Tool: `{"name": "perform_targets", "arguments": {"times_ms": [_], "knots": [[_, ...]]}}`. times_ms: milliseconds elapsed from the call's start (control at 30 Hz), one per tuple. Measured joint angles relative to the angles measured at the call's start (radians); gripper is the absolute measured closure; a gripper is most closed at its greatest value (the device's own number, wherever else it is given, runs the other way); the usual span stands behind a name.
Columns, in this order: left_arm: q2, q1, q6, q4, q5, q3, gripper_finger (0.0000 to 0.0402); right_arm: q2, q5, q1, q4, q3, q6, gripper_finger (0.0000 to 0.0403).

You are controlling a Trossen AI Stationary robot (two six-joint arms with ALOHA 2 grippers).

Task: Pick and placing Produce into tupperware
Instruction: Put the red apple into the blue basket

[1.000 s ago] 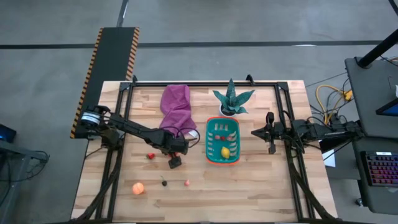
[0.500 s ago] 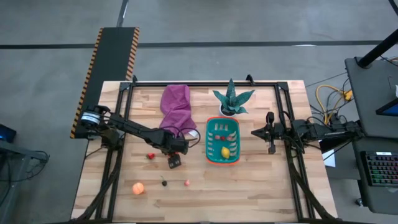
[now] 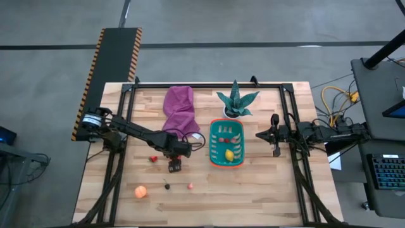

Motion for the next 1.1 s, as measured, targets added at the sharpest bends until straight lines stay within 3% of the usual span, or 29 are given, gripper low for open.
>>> {"name": "perform_targets", "arguments": {"times_ms": [600, 1100], "knots": [[-0.007, 0.0, 0.132, 0.0, 0.006, 0.01, 0.0164, 0.0, 0.0, 0.0, 0.0, 0.0, 0.0, 0.0394], [-0.174, 0.0, 0.164, -0.002, -0.016, 0.102, 0.0164, 0.0, 0.0, 0.0, 0.0, 0.0, 0.0, 0.0394]]}}
